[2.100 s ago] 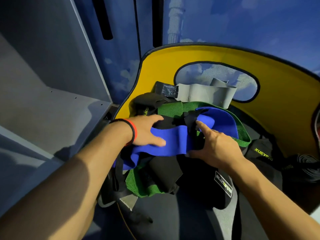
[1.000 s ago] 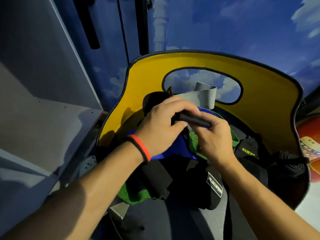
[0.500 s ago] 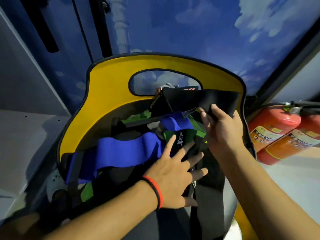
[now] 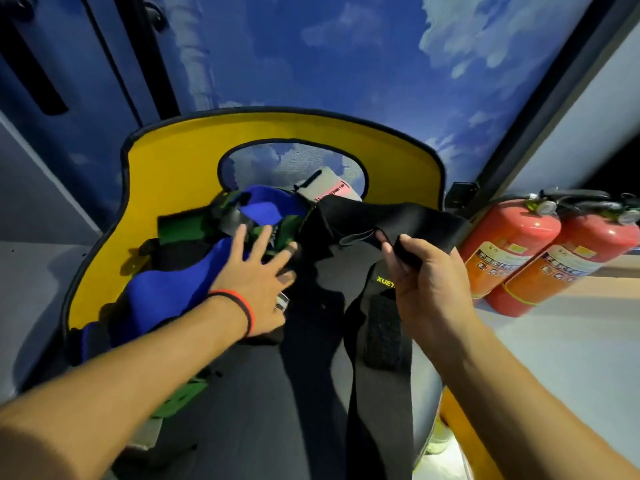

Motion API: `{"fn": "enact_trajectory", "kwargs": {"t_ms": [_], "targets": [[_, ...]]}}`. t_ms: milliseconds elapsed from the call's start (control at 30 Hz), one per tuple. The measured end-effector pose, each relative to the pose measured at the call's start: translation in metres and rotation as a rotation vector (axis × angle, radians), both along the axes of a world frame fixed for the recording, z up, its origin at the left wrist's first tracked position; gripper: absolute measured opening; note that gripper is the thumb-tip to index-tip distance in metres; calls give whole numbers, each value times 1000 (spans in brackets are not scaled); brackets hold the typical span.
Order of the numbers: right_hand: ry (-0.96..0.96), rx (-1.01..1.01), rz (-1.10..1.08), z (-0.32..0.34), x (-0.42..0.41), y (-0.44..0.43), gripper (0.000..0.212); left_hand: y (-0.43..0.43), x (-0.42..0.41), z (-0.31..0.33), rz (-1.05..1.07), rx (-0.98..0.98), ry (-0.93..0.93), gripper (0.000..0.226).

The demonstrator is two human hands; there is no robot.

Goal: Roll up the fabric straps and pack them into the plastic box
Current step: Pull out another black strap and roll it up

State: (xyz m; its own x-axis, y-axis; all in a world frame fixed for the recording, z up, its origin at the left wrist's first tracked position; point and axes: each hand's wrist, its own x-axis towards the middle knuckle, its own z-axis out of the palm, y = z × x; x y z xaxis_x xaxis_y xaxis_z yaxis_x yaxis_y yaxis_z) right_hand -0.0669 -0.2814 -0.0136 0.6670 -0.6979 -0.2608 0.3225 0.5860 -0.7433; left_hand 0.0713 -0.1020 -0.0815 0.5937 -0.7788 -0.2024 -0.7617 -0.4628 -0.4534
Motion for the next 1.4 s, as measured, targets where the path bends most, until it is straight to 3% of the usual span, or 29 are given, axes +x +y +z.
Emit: {"fn": "enact_trajectory", "kwargs": {"t_ms": [200, 300, 400, 600, 767, 900, 967, 1033, 1100, 1167, 1200, 1233, 1367, 1400], "targets": [[82, 132, 45, -6, -7, 10, 21, 26, 51, -4, 158, 6, -69, 76], [189, 209, 184, -10, -15, 39, 8, 26, 63, -3, 191, 4, -85, 72], [295, 282, 349, -21, -27, 71, 22, 25, 73, -5, 207, -31, -128, 69], [511, 276, 623, -40, -50, 119, 17, 32, 61, -11, 141, -45, -160, 74], [593, 246, 898, -51, -53, 130, 40, 38, 37, 5, 114, -133, 79, 60], [612, 105, 1039, -54, -49, 133, 38, 41, -3, 29, 99, -393, 358, 45], [671, -32, 1144, -51, -47, 128, 36, 43, -25, 34, 64, -336, 502, 50], [741, -323, 1271, -43, -46, 116, 35, 50, -40, 29, 38, -163, 513, 45], [826, -854, 1311, -33, -47, 100, 23, 60, -46, 21, 76, -67, 463, 47], [933, -1435, 1106, -32, -50, 83, 27, 69, -49, 15, 92, -33, 405, 57], [956, -1601, 951, -34, -51, 76, 30, 71, -49, 14, 92, -25, 380, 61], [955, -1683, 804, -37, -51, 71, 30, 72, -49, 14, 94, -25, 363, 62], [792, -1698, 448, -43, -31, 43, 15, 62, -52, 22, 166, -122, 423, 59], [795, -1716, 435, -45, -20, 33, 28, 60, -53, 26, 196, -165, 458, 56]]}}
